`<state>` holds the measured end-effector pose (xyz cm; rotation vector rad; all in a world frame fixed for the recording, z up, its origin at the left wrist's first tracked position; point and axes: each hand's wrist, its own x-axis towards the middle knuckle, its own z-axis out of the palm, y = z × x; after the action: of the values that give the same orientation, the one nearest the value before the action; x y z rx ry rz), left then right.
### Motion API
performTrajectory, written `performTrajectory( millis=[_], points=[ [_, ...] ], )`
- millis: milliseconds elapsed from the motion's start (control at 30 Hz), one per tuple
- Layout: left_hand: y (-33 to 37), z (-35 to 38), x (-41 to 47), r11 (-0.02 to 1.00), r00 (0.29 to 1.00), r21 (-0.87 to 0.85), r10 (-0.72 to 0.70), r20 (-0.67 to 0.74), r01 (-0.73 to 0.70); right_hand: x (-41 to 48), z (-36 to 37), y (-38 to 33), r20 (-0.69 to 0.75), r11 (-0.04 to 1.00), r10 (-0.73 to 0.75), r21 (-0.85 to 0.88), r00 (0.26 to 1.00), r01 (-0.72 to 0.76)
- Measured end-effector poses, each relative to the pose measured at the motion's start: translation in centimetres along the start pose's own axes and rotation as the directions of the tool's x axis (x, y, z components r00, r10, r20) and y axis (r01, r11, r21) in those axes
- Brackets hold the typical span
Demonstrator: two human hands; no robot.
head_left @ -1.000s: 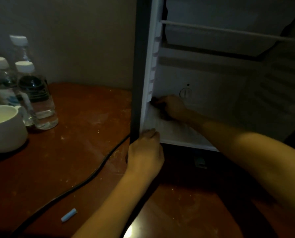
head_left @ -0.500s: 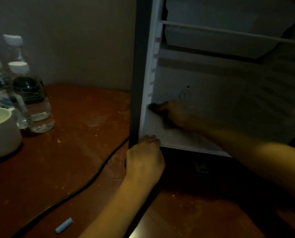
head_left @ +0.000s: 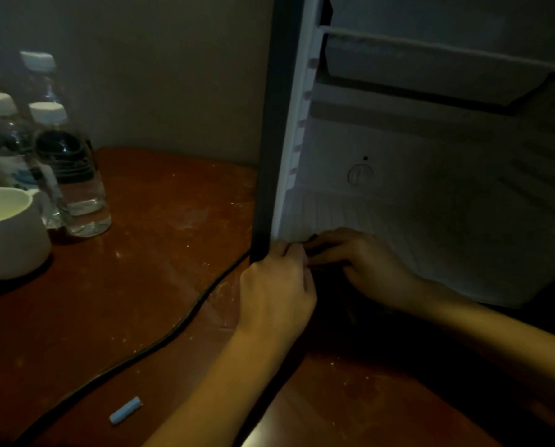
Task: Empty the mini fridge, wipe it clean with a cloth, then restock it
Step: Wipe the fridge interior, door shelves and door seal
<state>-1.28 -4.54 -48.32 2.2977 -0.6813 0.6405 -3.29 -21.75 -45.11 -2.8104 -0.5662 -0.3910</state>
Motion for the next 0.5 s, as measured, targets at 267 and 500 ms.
performTrajectory(
  millis=[267, 500],
  points=[
    [-0.7, 1.6, 0.2, 0.991, 0.994, 0.089, 0.107, -0.023, -0.105, 12.7, 0.9, 8.5, -0.028, 0.913, 0.381, -0.145, 0.924, -0.381],
    [-0.4, 1.4, 0.4, 0.989, 0.993, 0.082, 0.119, 0.009, -0.119, 4.1, 0.1, 1.4, 0.029, 0.990, 0.086, -0.116, 0.996, -0.082]
  ],
)
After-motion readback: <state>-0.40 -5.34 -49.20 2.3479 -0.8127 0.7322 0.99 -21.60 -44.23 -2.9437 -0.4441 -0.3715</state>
